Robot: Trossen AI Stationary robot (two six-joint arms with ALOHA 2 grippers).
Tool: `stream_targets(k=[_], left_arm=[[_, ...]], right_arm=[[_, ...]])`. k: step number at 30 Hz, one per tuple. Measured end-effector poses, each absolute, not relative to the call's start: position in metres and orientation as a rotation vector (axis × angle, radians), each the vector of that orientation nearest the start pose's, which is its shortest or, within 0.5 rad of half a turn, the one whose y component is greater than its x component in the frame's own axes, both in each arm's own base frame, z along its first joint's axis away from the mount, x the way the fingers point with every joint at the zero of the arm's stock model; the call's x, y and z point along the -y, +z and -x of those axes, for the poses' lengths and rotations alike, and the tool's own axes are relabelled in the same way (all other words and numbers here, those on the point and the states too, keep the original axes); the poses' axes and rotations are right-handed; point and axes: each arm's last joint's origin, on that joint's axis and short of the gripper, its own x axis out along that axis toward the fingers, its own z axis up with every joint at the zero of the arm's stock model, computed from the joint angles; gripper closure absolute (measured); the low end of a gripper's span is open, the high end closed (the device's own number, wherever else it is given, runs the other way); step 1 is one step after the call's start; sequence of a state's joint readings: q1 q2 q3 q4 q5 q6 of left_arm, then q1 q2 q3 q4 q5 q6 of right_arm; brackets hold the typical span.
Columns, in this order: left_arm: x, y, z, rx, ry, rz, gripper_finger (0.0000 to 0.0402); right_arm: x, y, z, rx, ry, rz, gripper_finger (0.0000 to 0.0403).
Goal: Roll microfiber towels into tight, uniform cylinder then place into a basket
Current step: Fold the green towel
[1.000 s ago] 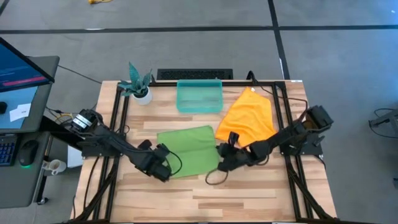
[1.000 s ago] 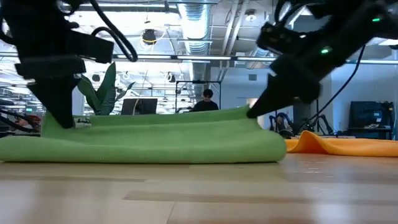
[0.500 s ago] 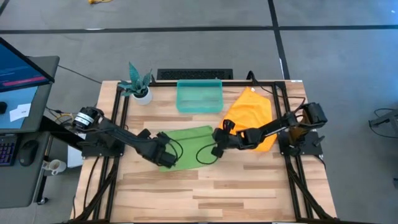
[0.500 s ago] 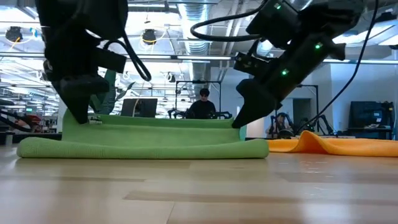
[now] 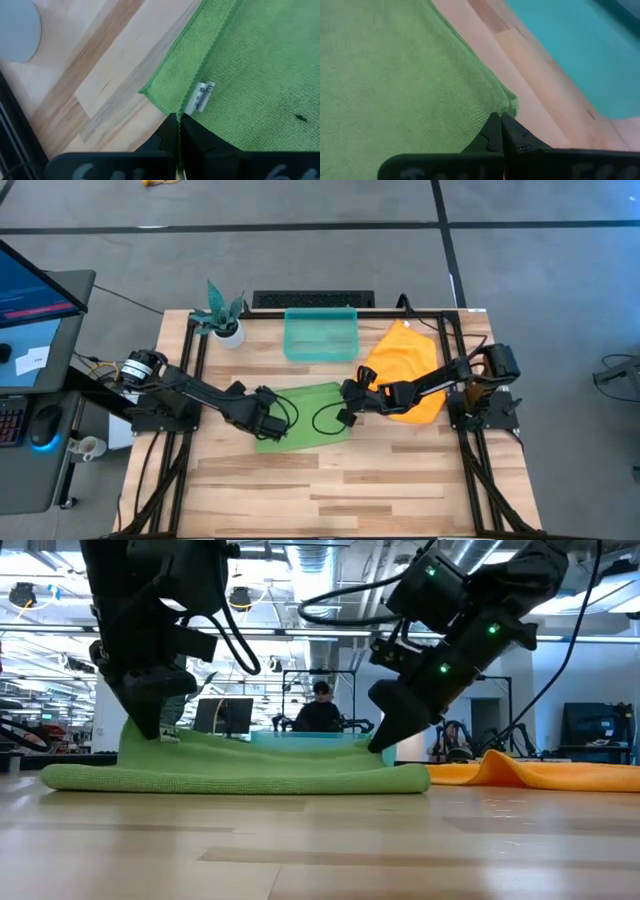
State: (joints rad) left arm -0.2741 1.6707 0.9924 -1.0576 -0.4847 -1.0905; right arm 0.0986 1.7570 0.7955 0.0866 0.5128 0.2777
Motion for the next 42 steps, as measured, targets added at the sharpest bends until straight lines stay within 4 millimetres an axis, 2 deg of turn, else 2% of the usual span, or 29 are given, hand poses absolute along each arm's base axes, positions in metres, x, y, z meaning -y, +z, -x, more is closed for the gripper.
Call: stream_targets(k=[7,18,22,29,35,42], left_arm=[[0.057,0.167,-0.254,-1.253,0.962,0.186,0.0386],[0.055,0.168,-0.251,-1.273,0.969,0.148,0.0311],[0.055,0.168,-0.249,-1.297,0.975,0.160,0.0291],[0.061,0.166,-0.257,-1.280,0.872,0.210,0.0283],[0.069,0.166,-0.271,-1.166,0.769,0.198,0.0283],[0.070,0.169,-0.286,-0.995,0.750,0.226,0.0283]], right_arm=[[-0.014,0.125,-0.318,-0.777,-0.502,0.001,0.0401],[-0.005,0.124,-0.318,-0.788,-0.497,-0.031,0.0393],[-0.005,0.125,-0.319,-0.783,-0.497,-0.031,0.0359],[-0.003,0.127,-0.317,-0.795,-0.501,-0.019,0.0267],[0.006,0.157,-0.301,-0.821,-0.524,-0.012,0.0207],[0.012,0.215,-0.271,-0.704,-0.530,-0.031,0.0197]])
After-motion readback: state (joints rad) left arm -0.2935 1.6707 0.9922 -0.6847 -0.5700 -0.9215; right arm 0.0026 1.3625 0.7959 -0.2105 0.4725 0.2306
